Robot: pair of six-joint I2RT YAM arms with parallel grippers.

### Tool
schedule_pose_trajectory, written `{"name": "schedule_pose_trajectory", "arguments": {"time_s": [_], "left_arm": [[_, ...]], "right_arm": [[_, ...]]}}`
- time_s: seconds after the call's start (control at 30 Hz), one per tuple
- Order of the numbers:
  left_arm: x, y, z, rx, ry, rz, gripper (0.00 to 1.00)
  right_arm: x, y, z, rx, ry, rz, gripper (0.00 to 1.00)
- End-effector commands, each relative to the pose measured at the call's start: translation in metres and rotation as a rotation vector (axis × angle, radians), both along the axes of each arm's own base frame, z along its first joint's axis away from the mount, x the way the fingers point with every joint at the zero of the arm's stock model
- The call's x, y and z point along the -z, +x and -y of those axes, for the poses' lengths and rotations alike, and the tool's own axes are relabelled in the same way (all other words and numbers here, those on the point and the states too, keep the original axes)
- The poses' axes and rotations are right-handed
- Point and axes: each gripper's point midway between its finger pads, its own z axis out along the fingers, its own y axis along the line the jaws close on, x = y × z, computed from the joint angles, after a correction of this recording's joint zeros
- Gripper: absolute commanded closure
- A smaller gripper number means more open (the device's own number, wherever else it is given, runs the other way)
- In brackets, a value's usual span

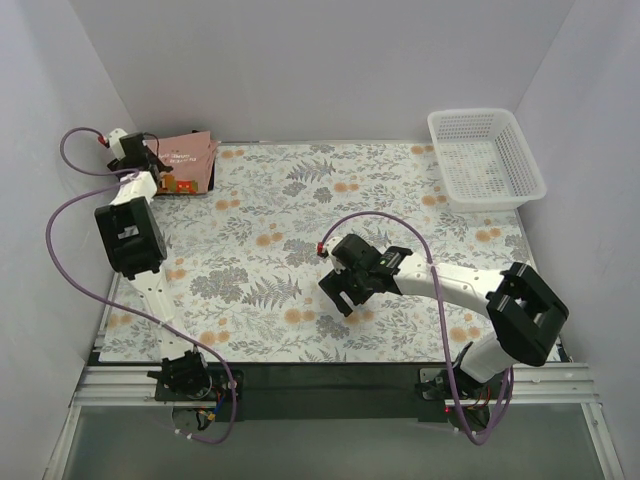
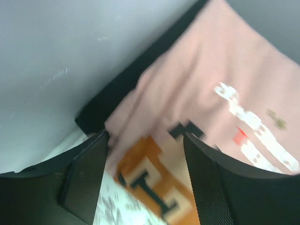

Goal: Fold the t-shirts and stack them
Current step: Neatly place the folded tshirt to the corner

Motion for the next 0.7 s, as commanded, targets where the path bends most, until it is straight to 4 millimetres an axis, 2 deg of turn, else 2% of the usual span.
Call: {"name": "schedule_pose_trajectory", "arguments": {"time_s": [0.0,0.03,0.07,0.1,0.17,0.2,0.27,0.3,0.37,0.4,0.43,0.47,0.53,0.57,0.63,0.67], "left_arm": [[-0.117,0.007,0.046,0.103,0.06,0.192,0.36],[-0.124,0.009,0.056,0.13,0.079,0.207,0.36],[-0.122,0.006,0.066,0.167,0.114,0.18,0.36],[-0.133,0.006,0.087,0.21,0.134,0.189,0.34],[-0.143,0.008,0.104,0.26,0.214,0.187,0.33],[-0.138,0.009,0.124,0.307,0.229,0.171,0.33],[-0.132,0.012,0.14,0.355,0.267,0.137,0.33],[-0.127,0.014,0.158,0.411,0.31,0.106,0.33],[-0.105,0.019,0.165,0.444,0.346,0.046,0.33],[-0.102,0.024,0.188,0.49,0.4,0.019,0.33],[-0.083,0.028,0.192,0.498,0.422,-0.024,0.32],[-0.073,0.03,0.195,0.503,0.452,-0.053,0.32],[-0.072,0.037,0.201,0.499,0.535,-0.077,0.3],[-0.054,0.041,0.201,0.498,0.55,-0.112,0.29],[-0.055,0.049,0.197,0.468,0.589,-0.129,0.28],[-0.041,0.05,0.196,0.47,0.595,-0.156,0.28]], "right_arm": [[-0.019,0.006,0.0,0.024,0.038,0.044,0.09],[-0.021,0.006,0.001,0.024,0.041,0.053,0.09],[-0.021,0.006,0.002,0.027,0.038,0.056,0.09],[-0.022,0.006,0.003,0.027,0.041,0.06,0.09],[-0.025,0.005,0.006,0.033,0.045,0.07,0.09],[-0.025,0.006,0.007,0.036,0.046,0.074,0.09],[-0.026,0.005,0.007,0.036,0.05,0.077,0.09],[-0.025,0.005,0.009,0.038,0.045,0.077,0.09],[-0.025,0.004,0.01,0.038,0.047,0.076,0.09],[-0.024,0.003,0.01,0.039,0.046,0.073,0.09],[-0.022,0.003,0.01,0.038,0.042,0.07,0.09],[-0.021,0.002,0.011,0.038,0.04,0.067,0.09],[-0.021,0.001,0.01,0.032,0.042,0.059,0.09],[-0.02,0.0,0.009,0.025,0.041,0.055,0.09],[-0.019,0.0,0.009,0.023,0.038,0.051,0.09],[-0.019,-0.001,0.009,0.019,0.039,0.048,0.09]]}}
